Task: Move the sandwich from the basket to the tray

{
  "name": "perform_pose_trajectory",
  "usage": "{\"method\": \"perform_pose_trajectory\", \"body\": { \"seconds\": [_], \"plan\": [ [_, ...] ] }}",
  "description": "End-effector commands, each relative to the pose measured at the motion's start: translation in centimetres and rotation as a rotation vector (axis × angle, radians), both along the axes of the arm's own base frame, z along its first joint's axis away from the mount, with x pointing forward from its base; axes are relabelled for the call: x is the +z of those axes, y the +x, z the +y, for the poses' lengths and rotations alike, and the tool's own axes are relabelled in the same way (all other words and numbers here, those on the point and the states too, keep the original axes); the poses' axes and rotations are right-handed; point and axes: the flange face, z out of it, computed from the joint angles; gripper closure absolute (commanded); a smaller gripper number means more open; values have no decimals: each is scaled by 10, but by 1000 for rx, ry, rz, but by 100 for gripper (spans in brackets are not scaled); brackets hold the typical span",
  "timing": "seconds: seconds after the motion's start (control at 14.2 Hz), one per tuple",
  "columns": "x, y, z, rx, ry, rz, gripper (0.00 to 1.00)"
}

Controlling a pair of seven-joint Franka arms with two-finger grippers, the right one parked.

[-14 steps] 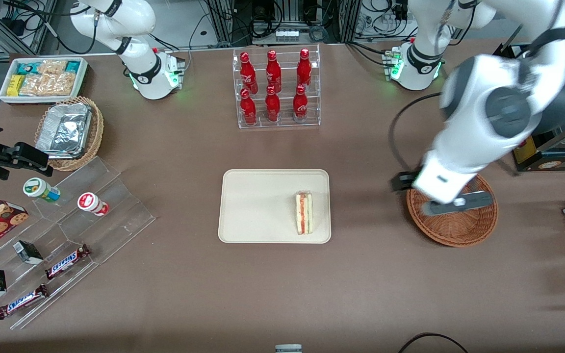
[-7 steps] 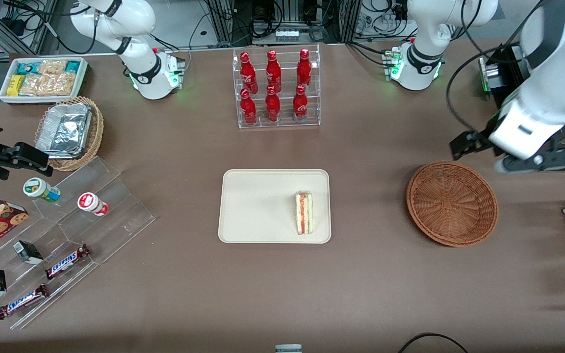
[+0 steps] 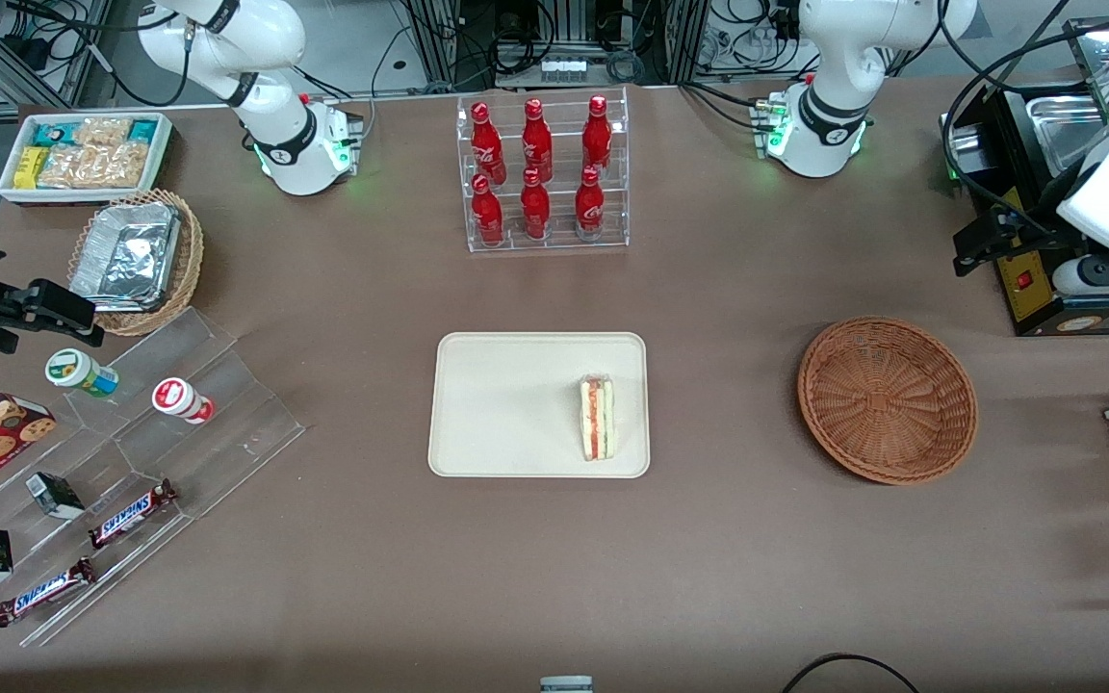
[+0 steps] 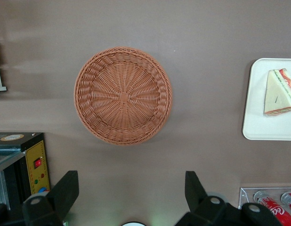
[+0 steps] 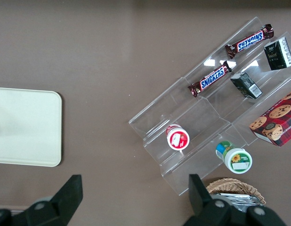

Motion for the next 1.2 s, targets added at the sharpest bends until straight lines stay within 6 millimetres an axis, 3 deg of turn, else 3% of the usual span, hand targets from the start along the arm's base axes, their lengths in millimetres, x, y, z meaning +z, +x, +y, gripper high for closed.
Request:
{"method": "perform_pose_trajectory", "body": {
  "seconds": [0.0,1.12],
  "plan": [
    [7,2,-4,-22,18,12,0],
    [20,-4,-20,35,20,10,0]
  ]
}}
